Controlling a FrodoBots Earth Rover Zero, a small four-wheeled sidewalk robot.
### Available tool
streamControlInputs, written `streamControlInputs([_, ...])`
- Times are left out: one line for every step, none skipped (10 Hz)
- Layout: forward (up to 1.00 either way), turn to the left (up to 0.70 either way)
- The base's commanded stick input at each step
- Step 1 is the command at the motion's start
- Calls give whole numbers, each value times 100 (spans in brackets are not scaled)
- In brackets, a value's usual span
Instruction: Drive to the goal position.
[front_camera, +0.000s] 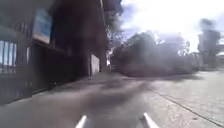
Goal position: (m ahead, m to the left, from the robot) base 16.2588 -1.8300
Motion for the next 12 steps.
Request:
streamControlInputs([100, 0])
streamControlInputs([100, 0])
streamControlInputs([100, 0])
streamControlInputs([100, 0])
streamControlInputs([100, 0])
streamControlInputs([100, 0])
streamControlInputs([100, 0])
streamControlInputs([100, 0])
streamControlInputs([100, 0])
streamControlInputs([100, 0])
streamControlInputs([100, 0])
streamControlInputs([100, 0])
